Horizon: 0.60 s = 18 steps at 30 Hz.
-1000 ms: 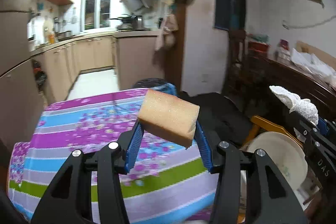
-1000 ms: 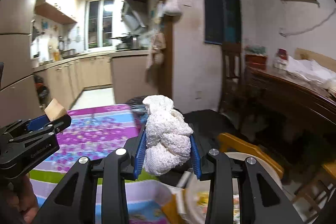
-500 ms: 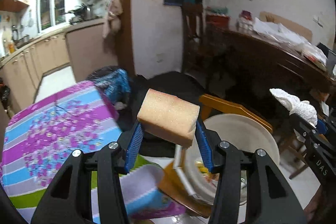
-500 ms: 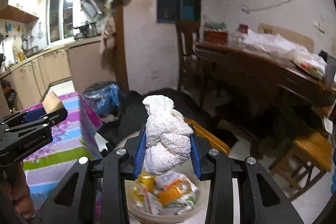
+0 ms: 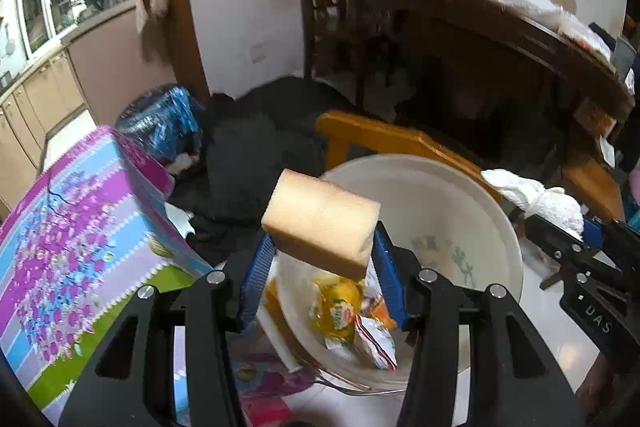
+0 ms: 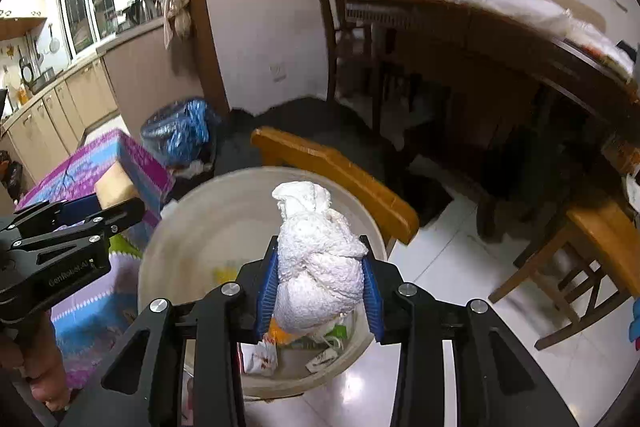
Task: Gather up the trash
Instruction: 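Carry the yellow sponge and white towel over the white basin with both tools, then open both tools to drop the sponge and towel into the basin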
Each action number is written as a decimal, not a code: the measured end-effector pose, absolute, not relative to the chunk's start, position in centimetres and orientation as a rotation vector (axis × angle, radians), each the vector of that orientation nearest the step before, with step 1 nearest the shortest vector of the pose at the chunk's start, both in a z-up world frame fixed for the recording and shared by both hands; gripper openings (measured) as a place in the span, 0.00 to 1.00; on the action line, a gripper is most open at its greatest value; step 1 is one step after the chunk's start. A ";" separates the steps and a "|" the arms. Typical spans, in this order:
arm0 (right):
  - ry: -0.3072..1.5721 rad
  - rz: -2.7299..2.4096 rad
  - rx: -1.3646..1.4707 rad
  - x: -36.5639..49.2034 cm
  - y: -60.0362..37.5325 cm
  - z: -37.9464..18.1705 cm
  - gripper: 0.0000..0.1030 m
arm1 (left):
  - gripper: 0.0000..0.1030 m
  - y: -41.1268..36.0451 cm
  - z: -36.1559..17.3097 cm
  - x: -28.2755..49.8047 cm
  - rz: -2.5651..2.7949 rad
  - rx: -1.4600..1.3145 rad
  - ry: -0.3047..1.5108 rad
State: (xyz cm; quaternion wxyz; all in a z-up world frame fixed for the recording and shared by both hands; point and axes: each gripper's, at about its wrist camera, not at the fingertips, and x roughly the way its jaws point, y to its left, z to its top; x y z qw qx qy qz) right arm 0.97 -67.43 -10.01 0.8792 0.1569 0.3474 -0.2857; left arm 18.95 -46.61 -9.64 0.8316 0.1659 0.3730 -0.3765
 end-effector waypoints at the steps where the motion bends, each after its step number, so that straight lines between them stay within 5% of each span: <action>1: 0.743 -0.588 0.334 1.3 -67.8 -10.6 0.37 | 0.46 -46.8 -10.0 19.1 -0.801 0.357 0.806; 18: 0.849 -0.559 0.345 4.0 -68.1 -14.5 0.37 | 0.46 -49.1 -14.7 20.5 -0.800 0.436 0.955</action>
